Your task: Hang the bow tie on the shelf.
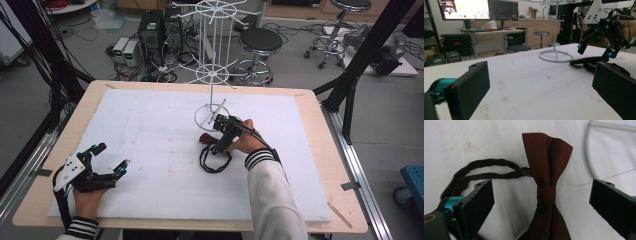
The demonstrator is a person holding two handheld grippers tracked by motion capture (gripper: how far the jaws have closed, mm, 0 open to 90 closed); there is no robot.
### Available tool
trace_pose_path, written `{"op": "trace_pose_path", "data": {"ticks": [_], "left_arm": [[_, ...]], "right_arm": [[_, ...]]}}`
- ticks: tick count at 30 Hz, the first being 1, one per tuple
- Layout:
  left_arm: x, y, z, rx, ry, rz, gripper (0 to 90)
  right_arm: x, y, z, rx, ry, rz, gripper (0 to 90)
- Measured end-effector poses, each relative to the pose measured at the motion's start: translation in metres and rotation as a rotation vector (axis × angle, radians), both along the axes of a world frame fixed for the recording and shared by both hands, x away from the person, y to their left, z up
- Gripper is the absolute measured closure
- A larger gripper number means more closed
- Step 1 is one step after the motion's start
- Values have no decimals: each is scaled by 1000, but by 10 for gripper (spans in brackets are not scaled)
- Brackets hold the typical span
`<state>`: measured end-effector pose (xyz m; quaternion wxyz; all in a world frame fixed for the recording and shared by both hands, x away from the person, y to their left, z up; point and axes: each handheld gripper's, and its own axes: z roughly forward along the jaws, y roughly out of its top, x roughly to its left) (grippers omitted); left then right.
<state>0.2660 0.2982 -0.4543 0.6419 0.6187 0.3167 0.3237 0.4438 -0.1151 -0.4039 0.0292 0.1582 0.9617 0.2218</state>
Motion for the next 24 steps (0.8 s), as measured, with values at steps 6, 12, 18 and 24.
{"op": "trace_pose_path", "data": {"ticks": [6, 12, 18, 24], "left_arm": [[0, 0, 0, 0, 0, 1, 17], [0, 0, 0, -2, 0, 0, 17], [0, 0, 0, -2, 0, 1, 17], [0, 0, 0, -3, -1, 1, 17]], "right_arm": [[2, -2, -2, -3, 6, 2, 158], [2, -4, -4, -16, 6, -1, 230], [3, -3, -5, -28, 3, 4, 419], [2, 0, -7, -67, -42, 22, 720]]}}
